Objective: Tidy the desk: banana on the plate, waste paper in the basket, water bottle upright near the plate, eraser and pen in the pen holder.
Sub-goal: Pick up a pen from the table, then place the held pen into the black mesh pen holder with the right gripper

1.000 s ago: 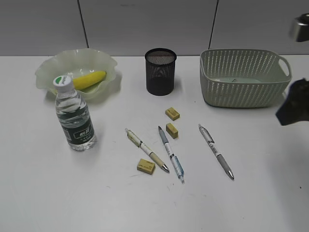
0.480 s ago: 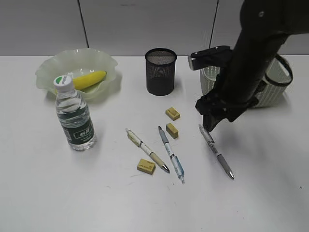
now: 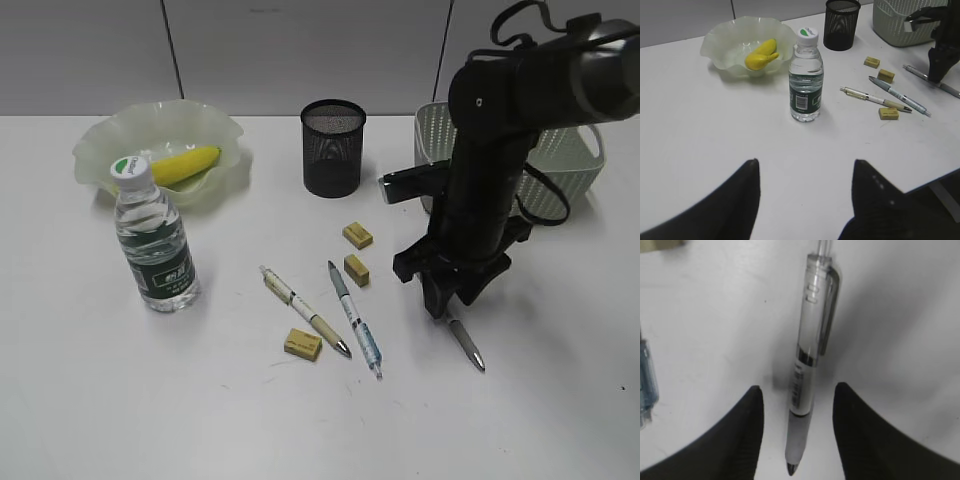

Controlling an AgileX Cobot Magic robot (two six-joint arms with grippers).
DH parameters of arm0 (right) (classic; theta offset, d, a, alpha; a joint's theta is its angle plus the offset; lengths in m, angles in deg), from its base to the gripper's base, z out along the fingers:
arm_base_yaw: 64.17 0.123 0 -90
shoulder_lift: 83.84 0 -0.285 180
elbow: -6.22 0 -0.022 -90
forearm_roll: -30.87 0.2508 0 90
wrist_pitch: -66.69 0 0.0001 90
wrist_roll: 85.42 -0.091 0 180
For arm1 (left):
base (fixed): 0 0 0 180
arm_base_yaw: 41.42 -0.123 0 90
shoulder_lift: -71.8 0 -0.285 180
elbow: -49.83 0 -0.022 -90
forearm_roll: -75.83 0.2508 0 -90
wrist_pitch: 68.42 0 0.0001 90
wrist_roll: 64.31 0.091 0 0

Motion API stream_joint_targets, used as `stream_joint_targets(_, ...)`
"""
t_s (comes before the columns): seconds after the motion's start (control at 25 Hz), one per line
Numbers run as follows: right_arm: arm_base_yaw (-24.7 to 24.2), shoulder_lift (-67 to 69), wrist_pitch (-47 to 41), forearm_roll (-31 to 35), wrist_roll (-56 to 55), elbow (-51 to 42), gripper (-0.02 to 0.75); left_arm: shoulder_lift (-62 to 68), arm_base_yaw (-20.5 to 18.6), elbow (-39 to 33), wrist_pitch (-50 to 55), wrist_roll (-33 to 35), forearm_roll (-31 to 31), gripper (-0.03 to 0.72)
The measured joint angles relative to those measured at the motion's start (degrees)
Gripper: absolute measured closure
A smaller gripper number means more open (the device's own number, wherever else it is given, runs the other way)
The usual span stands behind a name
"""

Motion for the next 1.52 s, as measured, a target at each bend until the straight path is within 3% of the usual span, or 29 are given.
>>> stream_joint_targets(0.24, 0.0, 2.3, -0.2, 0.0, -0.1, 0.1, 0.44, 0.0, 0.0, 0.0, 0.0, 0.0, 0.0, 0.252)
stream_joint_targets(0.4, 0.0, 2.8, -1.0, -0.9, -0.1, 0.4, 0.636, 0.0, 0.0, 0.0, 0.0, 0.0, 0.0, 0.253)
stream_joint_targets(0.64, 0.0, 1.9, -2.9, -1.8, 0.0, 0.9, 0.629, 0.0, 0.0, 0.0, 0.0, 0.0, 0.0, 0.253)
stream_joint_targets(0.88, 0.0, -10.5, -2.2, 0.6, 1.1, 0.9, 0.629, 0.0, 0.0, 0.0, 0.0, 0.0, 0.0, 0.253)
stream_joint_targets(1.16, 0.0, -24.5, 13.7, 2.9, 3.3, 1.0, 0.629, 0.0, 0.0, 0.0, 0.0, 0.0, 0.0, 0.253)
stream_joint_targets(1.52, 0.0, -21.6, 43.4, 3.1, 5.9, 1.0, 0.629, 0.0, 0.0, 0.0, 0.0, 0.0, 0.0, 0.253)
